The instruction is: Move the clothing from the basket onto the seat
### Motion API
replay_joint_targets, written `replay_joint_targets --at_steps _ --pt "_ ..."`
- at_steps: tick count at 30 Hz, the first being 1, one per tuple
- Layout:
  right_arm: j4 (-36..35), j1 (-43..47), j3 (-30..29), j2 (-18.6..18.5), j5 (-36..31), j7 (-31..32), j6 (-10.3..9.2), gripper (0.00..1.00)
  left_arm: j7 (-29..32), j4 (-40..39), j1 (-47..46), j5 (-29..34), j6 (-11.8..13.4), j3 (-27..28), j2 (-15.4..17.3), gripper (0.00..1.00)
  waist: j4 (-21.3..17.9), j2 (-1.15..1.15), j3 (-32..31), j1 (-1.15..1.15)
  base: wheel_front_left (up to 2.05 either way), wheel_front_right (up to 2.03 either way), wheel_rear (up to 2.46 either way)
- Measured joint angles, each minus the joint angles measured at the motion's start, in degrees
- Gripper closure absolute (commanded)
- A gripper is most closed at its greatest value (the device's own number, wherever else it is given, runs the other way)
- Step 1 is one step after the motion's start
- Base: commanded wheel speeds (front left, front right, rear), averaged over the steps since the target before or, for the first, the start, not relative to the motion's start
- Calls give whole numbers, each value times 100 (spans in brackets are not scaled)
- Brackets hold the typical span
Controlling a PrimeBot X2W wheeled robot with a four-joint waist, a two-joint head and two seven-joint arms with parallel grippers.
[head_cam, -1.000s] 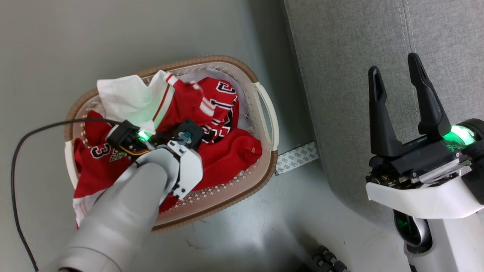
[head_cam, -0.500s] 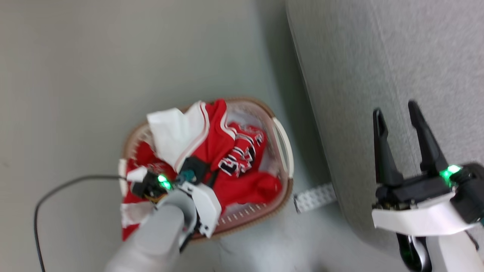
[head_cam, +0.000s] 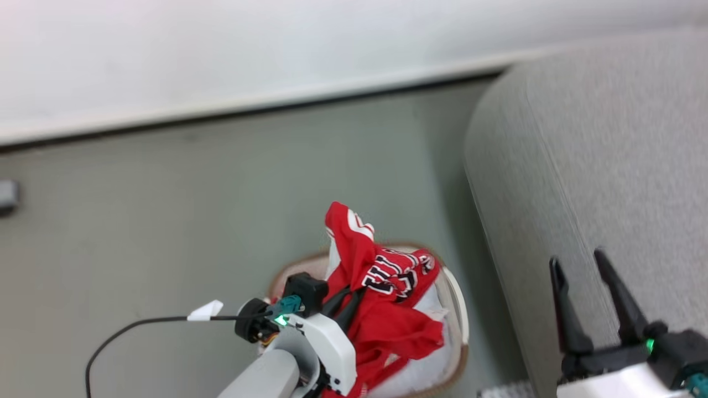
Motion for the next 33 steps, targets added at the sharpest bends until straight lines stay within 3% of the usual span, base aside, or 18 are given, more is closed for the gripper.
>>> replay_joint_targets --at_steps 8,12,18,27,33 --pt "258 544 122 -164 160 0 0 0 242 -965 281 -278 62 93 138 100 349 0 -915 -1 0 0 0" --pt "303 642 411 -296 232 0 1 0 467 -1661 393 -370 211 197 381 100 436 0 -1250 -1 0 0 0" --pt "167 510 893 -823 275 0 1 0 1004 -2819 554 -388 357 235 833 100 417 0 -1489 0 0 0 0" --pt "167 -411 2237 -1996 570 24 1 0 1631 -4100 812 -487 556 218 1222 100 389 0 -1588 0 0 0 0" --pt "490 -1366 3262 -2280 846 370 1 0 1830 -4462 873 -491 566 33 1204 100 466 0 -1657 0 0 0 0"
